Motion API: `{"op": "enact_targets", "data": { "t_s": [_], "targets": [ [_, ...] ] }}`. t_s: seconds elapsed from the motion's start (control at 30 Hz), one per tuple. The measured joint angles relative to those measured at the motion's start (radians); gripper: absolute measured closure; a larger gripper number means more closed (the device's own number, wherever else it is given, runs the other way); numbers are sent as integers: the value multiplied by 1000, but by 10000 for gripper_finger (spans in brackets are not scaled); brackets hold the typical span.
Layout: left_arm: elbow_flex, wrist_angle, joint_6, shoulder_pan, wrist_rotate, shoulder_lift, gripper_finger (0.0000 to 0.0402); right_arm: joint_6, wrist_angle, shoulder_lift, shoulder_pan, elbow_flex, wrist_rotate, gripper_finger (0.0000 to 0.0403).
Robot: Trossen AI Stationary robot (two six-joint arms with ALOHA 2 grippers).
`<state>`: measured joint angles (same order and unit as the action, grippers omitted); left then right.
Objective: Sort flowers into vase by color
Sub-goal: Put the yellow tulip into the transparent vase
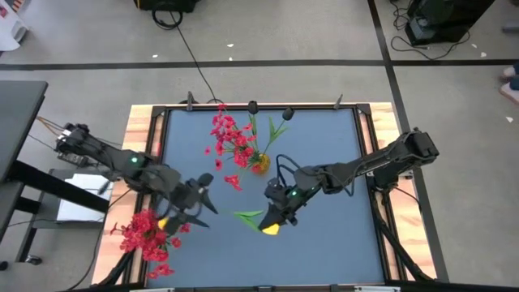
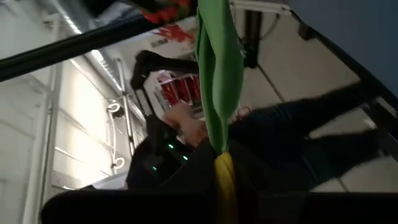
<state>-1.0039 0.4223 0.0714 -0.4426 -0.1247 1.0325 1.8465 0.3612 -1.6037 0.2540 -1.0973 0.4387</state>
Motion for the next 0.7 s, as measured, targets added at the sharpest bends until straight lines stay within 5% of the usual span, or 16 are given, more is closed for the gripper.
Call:
{"op": "enact_targets", "data": {
  "t_s": [0.33, 0.7],
  "targets": [
    [0, -9, -42, 8, 240, 68, 189, -71, 24, 1, 0, 0, -33, 364],
    [0, -32, -100, 8, 245, 85, 204, -115, 26, 1, -22, 0, -9, 364]
  ]
}}
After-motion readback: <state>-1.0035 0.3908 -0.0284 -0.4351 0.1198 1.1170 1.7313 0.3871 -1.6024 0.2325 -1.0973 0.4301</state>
